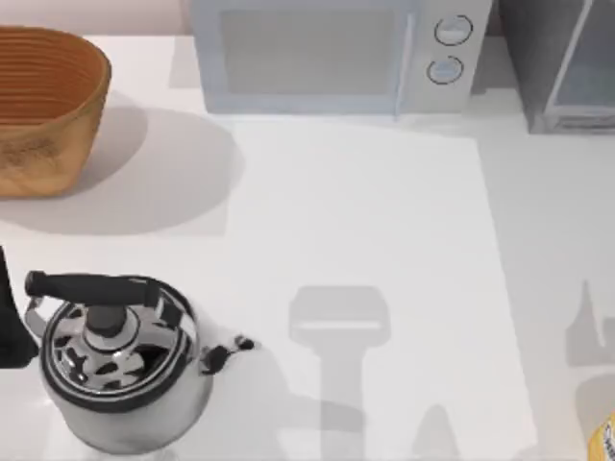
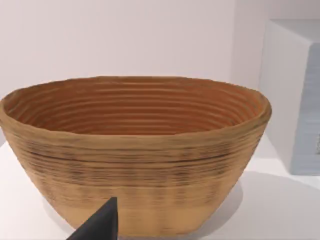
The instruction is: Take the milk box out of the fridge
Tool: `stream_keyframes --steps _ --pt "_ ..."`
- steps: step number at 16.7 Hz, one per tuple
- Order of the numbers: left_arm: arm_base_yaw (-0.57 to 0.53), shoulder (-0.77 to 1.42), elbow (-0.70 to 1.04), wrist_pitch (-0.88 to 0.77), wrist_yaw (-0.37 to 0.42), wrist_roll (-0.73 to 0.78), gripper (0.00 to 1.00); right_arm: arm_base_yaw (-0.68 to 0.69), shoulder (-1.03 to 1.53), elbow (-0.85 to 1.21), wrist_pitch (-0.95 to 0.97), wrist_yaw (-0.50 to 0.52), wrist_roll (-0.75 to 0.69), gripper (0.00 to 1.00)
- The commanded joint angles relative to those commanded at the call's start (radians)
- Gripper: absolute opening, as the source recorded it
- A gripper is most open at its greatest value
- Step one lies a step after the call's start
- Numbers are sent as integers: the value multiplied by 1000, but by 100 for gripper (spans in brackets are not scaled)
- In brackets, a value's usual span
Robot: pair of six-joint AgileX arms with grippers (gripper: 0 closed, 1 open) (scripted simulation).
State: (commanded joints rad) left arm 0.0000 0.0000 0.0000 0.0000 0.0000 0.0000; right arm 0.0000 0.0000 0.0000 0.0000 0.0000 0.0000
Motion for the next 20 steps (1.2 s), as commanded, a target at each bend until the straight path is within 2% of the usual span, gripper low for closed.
stream_keyframes --steps 4,7,10,20 --pt "0 0 0 0 0 0 100 -10 31 5 31 -14 -1 100" --pt "0 0 0 0 0 0 100 -51 158 24 158 -62 -5 100" --pt "0 0 0 0 0 0 100 -116 379 50 371 -130 -8 100" --pt "0 0 0 0 0 0 100 -393 1342 132 1199 -387 8 100"
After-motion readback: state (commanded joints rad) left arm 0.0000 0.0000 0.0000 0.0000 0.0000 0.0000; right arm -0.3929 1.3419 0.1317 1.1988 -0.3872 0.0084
